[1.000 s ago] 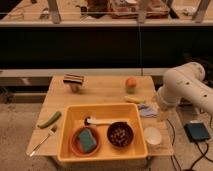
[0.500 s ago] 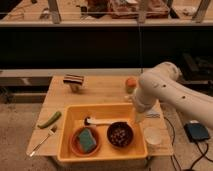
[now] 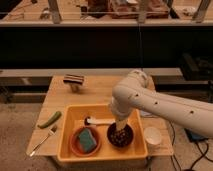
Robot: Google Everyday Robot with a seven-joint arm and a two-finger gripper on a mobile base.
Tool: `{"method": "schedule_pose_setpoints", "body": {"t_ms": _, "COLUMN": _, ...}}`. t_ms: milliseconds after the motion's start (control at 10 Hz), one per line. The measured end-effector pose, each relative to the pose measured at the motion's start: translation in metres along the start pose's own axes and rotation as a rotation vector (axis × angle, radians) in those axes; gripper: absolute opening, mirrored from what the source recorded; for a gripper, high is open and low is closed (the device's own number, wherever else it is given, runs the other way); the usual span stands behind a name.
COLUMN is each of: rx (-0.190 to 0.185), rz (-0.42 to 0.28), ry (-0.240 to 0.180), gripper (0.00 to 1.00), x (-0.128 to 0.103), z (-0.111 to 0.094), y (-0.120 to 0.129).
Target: Place grapes in table surface
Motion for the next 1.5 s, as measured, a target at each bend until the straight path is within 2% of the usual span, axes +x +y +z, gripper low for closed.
{"method": "schedule_pose_setpoints", "body": {"t_ms": 200, "rx": -0.016, "rz": -0.008, "ry": 0.000, "gripper": 0.65, "x": 0.006, "z": 0.008, "y": 0.009}}
{"method": "schedule_pose_setpoints", "body": {"t_ms": 500, "rx": -0.062, "rz": -0.007, "ry": 0.000, "gripper": 0.65, "x": 0.050, "z": 0.024, "y": 0.038}}
{"method": "schedule_pose_setpoints", "body": {"t_ms": 700, "rx": -0.099, "rz": -0.017, "ry": -0.008, "gripper": 0.65, "x": 0.065, "z": 0.049, "y": 0.058}}
{"method": "schedule_pose_setpoints", "body": {"t_ms": 1000, "rx": -0.120, "rz": -0.061, "ry": -0.013, "gripper": 0.65, "x": 0.055, "z": 0.077, "y": 0.068}}
{"method": "schedule_pose_setpoints", "body": {"t_ms": 1300, "rx": -0.110, "rz": -0.096, "ry": -0.012, "gripper": 0.65, "x": 0.043, "z": 0.071, "y": 0.065}}
{"method": "schedule_pose_setpoints", "body": {"t_ms": 1500, "rx": -0.121, "rz": -0.109, "ry": -0.006, "gripper": 0.65, "x": 0.040, "z": 0.071, "y": 0.066}}
